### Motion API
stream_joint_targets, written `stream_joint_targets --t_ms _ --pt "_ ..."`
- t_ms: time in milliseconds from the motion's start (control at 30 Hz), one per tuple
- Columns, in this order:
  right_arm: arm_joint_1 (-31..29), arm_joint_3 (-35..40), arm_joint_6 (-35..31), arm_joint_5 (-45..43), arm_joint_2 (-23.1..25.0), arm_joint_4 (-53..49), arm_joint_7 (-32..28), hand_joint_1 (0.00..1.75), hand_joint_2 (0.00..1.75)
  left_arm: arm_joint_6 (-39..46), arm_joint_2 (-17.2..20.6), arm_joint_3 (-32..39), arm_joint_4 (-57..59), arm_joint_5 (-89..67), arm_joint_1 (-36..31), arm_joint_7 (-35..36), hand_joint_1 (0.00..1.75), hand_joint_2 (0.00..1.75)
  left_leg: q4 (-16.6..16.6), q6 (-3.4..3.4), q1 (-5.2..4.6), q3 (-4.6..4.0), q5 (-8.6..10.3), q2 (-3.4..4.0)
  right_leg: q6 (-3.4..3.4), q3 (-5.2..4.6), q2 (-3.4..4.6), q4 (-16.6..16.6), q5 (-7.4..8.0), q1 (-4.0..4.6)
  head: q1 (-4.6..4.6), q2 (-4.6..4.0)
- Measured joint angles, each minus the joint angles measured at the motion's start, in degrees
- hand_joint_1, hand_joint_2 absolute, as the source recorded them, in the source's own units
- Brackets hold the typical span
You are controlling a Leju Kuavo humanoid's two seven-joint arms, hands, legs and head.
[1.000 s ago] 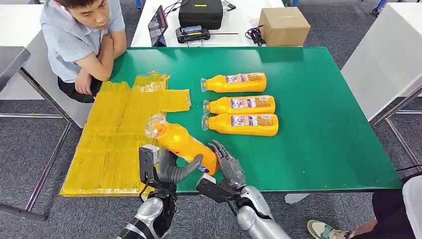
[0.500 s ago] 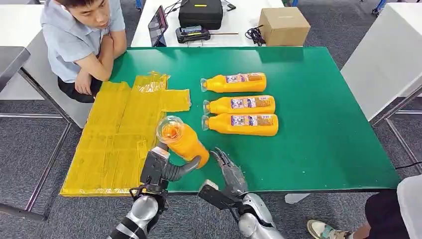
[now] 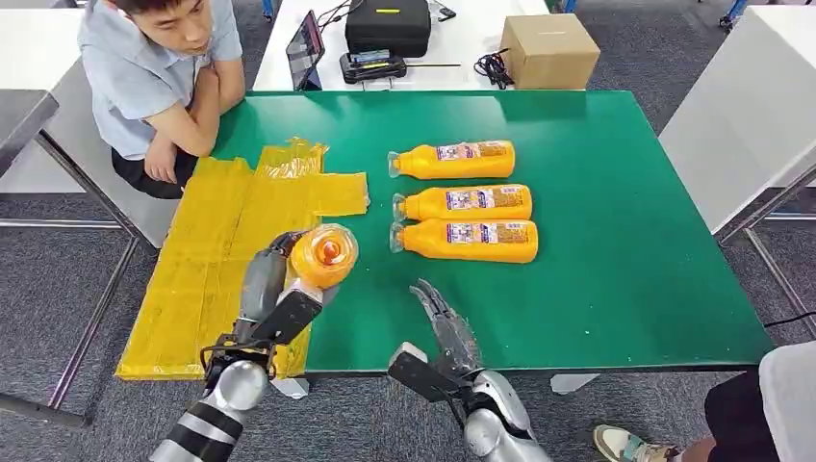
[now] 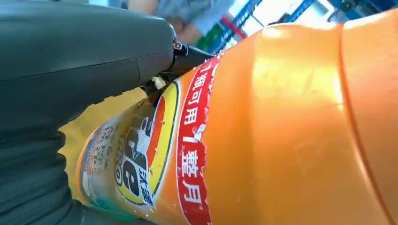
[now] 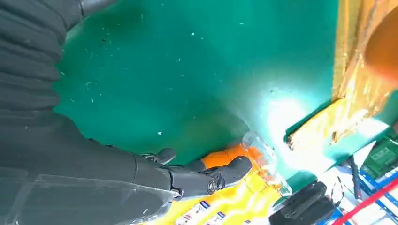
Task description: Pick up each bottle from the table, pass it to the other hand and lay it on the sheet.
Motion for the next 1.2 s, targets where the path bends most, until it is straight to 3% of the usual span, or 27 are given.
stream_joint_targets --t_ms 433,733,933,967,1000,1033,1133,1167,1200 --pt "2.42 -0.94 5.58 -6.36 0.76 -9.73 -4.61 0.00 1.75 4.48 5.92 7.52 3.50 -29.77 -3.40 7.43 1.75 1.75 0.00 0.00 -0.01 0.01 0.00 0.03 -0.01 -0.03 0.01 -0.01 0.00 -0.01 0.00 0.00" --pt "2.46 -1.05 7.82 -6.78 0.83 -11.34 -4.79 0.00 1.75 0.13 5.13 6.06 20.91 -39.92 -8.19 11.29 1.75 1.75 0.01 0.00 -0.03 0.03 0.00 -0.04 0.00 0.04 -0.02 -0.01 0.00 -0.03 0.00 0.00" --pt "2.19 -1.05 8.46 -7.23 1.07 -11.34 -5.05 0.00 1.75 2.45 4.50 3.32 31.40 -46.39 -12.97 17.35 1.73 1.75 0.00 -0.01 -0.03 0.16 -0.01 0.14 -0.01 0.07 0.04 -0.01 0.01 -0.02 0.00 0.00" --pt "2.18 -1.05 8.50 -7.28 1.07 -11.34 -5.07 0.00 1.75 2.58 4.48 3.12 32.48 -47.46 -13.50 18.29 1.59 1.75 0.00 -0.01 -0.02 0.16 -0.01 0.16 -0.01 0.07 0.03 0.00 0.01 -0.01 0.00 0.00" --pt "2.18 -1.05 8.50 -7.30 1.07 -11.34 -5.07 0.00 1.75 2.45 4.46 2.90 33.39 -48.57 -14.03 19.31 0.89 1.75 0.00 -0.01 -0.01 0.18 -0.01 0.15 -0.01 0.09 0.03 -0.01 0.01 0.00 0.00 0.00" --pt "2.18 -1.05 8.50 -7.39 1.07 -11.34 -5.07 0.00 1.75 1.94 4.43 2.53 34.17 -49.86 -14.60 20.44 0.63 1.75 0.00 -0.01 0.00 0.19 0.00 0.13 -0.01 0.12 0.03 0.00 0.01 0.00 0.00 0.00" --pt "2.18 -1.05 8.50 -7.47 1.09 -11.34 -5.09 0.00 1.75 0.83 4.35 1.59 35.98 -51.97 -16.03 22.36 0.63 1.75 -0.02 -0.01 0.01 0.26 0.00 0.10 -0.01 0.21 0.02 0.01 0.01 0.00 0.00 0.00" --pt "2.19 -1.05 8.50 -7.50 1.09 -11.34 -5.07 0.00 1.75 0.61 4.30 1.48 36.44 -52.67 -16.35 22.86 0.17 1.75 -0.02 -0.01 0.00 0.27 0.00 0.10 -0.01 0.22 0.02 0.01 0.01 0.00 0.00 0.00" --pt "2.19 -1.05 8.52 -7.54 1.11 -11.34 -5.09 0.00 1.75 0.57 4.24 1.15 36.83 -53.22 -16.64 23.30 0.00 1.75 -0.02 -0.01 0.00 0.27 0.00 0.11 -0.01 0.23 0.02 0.01 0.01 0.00 0.00 0.00"
